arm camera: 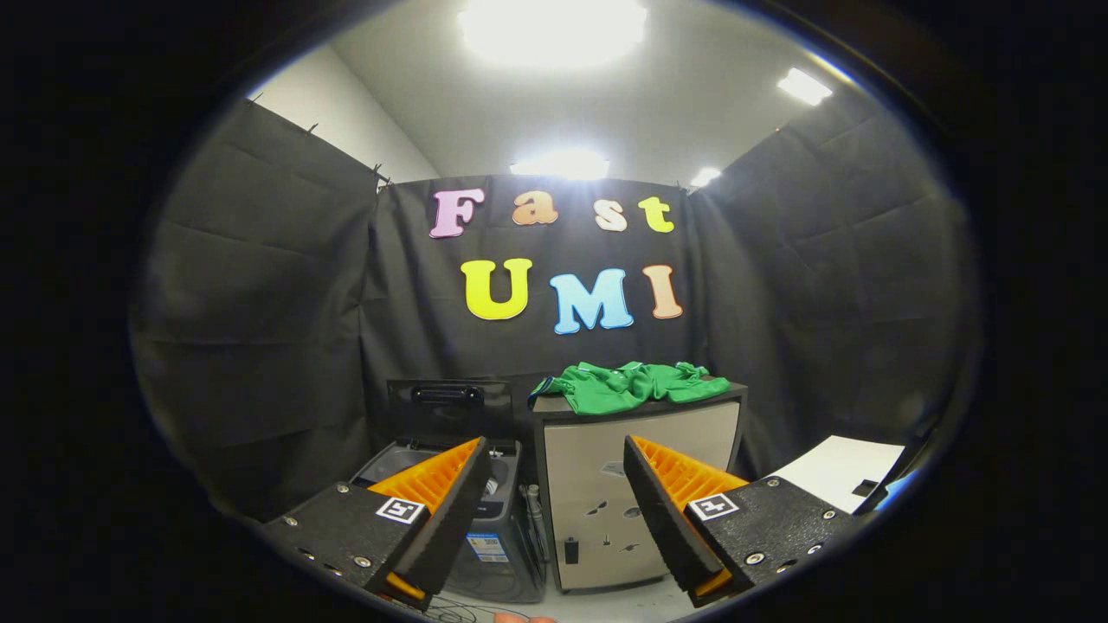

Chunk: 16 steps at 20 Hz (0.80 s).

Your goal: Put the clothes into the washing machine and then close the washing machine lid.

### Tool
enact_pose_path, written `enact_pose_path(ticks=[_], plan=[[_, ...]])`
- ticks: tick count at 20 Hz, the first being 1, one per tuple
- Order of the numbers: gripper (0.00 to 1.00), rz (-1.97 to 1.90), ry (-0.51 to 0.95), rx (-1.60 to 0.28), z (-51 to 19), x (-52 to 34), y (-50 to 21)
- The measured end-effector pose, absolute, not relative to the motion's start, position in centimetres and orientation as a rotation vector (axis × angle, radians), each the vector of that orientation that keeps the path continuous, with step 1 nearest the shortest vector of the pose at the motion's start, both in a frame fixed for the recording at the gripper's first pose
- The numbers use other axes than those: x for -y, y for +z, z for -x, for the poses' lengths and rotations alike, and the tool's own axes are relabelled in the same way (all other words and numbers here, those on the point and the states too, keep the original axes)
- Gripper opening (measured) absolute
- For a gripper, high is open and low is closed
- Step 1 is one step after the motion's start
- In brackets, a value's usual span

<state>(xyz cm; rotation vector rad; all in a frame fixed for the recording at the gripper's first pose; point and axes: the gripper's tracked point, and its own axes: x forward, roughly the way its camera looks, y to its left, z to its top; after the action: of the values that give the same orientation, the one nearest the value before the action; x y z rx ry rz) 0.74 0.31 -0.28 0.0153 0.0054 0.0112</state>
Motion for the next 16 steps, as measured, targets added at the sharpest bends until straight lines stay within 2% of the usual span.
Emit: enact_pose_path(ticks=[16], plan=[[0.95, 0.013, 0.05, -0.039, -1.1, -3.5, -1.9]])
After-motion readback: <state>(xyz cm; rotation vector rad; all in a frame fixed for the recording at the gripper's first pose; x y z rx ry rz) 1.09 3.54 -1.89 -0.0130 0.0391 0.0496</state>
